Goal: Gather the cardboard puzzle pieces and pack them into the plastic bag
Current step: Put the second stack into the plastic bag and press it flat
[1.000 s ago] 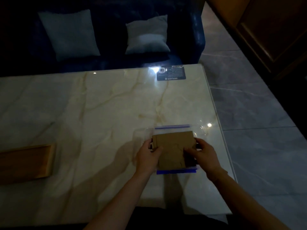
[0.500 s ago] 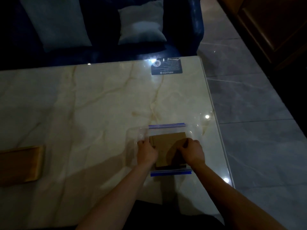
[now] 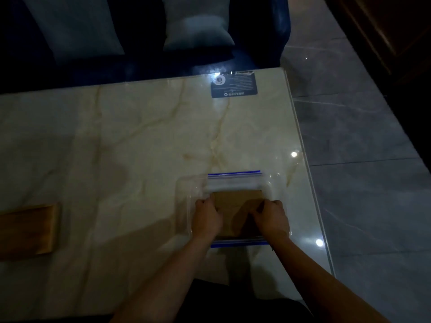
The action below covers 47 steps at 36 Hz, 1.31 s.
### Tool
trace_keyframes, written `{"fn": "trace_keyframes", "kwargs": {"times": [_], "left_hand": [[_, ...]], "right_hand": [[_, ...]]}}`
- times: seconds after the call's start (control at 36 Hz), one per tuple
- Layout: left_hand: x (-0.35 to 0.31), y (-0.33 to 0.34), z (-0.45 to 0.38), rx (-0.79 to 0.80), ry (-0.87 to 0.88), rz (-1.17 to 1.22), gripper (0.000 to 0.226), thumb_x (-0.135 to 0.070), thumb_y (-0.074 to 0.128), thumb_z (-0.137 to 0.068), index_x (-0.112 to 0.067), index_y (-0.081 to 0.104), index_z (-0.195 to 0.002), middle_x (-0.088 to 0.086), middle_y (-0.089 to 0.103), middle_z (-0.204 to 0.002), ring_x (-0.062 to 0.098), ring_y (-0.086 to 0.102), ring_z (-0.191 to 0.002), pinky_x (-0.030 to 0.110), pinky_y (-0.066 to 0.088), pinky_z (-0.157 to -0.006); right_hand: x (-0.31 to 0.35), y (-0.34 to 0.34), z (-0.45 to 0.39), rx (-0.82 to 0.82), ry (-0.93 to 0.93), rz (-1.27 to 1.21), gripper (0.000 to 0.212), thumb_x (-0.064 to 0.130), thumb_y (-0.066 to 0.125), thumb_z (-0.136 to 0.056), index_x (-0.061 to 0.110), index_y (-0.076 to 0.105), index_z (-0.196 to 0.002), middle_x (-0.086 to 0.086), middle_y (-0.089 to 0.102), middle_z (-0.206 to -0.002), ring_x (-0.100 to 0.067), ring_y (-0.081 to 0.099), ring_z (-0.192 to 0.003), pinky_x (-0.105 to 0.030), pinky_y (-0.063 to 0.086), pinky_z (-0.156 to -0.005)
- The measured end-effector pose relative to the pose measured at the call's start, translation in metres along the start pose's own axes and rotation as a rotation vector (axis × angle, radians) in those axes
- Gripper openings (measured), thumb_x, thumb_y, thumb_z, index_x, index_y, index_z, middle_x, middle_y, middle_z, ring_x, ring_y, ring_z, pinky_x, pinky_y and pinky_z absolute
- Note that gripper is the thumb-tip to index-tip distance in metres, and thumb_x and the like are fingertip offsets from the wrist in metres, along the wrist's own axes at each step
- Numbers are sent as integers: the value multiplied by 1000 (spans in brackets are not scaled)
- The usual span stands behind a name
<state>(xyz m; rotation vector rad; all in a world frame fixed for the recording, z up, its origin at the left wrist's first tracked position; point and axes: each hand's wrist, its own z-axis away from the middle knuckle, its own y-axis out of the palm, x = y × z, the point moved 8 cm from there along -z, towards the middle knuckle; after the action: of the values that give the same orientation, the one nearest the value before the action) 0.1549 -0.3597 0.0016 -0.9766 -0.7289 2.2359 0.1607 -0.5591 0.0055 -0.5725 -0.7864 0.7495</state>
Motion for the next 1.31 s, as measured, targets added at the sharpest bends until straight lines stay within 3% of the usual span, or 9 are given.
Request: {"fn": "trace_keyframes", "kwargs": {"times": [0.22,0.39,0.56,0.72,0.83,1.0,1.06,1.14,1.31], "left_hand": [[2,0,3,47,-26,84,28,-19,58,-87,-13,63,-114,14,61,-112,29,64,-95,45,55,-86],[8,2,7,68,-90,275,36,-28,59,-87,-16,60,-121,10,60,-117,24,62,-98,42,54,-89],[13,11,13,106,-145,407,40,-23,61,-84,-22,57,-124,7,61,-115,24,62,-99,43,54,-90],[16,10,12,91,-166,480,21,-14,63,-82,-18,63,-103,9,67,-105,16,65,-83,22,50,-59],[17,13,13,123,-155,401,37,-14,62,-84,-13,59,-120,13,60,-117,25,63,-98,36,56,-82],[20,14,11,126,-119,350,53,-18,66,-84,-16,49,-134,14,55,-127,25,60,-108,39,53,-92],[19,11,10,96,-103,328,61,-22,69,-82,-17,44,-138,13,50,-131,27,56,-113,35,51,-93],[7,1,11,-3,31,172,77,-27,65,-85,-20,25,-150,11,33,-145,26,43,-128,21,33,-93],[-40,-6,2,39,511,-307,64,-45,47,-91,-18,33,-147,5,35,-153,22,33,-139,39,31,-115]], "right_hand": [[-6,6,0,57,23,-67,21,24,61,-92,6,65,-102,-18,63,-111,-26,65,-86,-35,55,-84],[-4,10,7,92,32,-391,18,32,72,-85,30,55,-81,11,63,-79,-4,63,-76,-11,42,-58],[-6,12,7,150,104,-528,16,28,76,-81,26,60,-84,5,69,-81,-7,66,-73,-12,42,-53],[-6,13,9,164,67,-508,18,33,74,-82,28,60,-91,7,68,-87,-8,65,-80,-16,43,-59],[-11,17,8,167,67,-444,18,29,75,-82,24,59,-89,2,67,-87,-9,63,-78,-17,45,-60],[-13,19,5,152,42,-365,19,27,74,-83,27,55,-85,7,63,-83,-12,65,-82,-14,44,-59],[-12,16,7,159,19,-348,22,30,74,-84,26,54,-92,5,64,-90,-9,64,-83,-14,46,-61],[-7,7,18,139,-62,-219,55,39,69,-86,14,47,-130,-10,57,-127,-23,61,-109,-37,55,-90],[9,-4,61,71,-439,380,106,83,36,-78,21,4,-158,-1,9,-165,-24,11,-151,-39,22,-120]]}}
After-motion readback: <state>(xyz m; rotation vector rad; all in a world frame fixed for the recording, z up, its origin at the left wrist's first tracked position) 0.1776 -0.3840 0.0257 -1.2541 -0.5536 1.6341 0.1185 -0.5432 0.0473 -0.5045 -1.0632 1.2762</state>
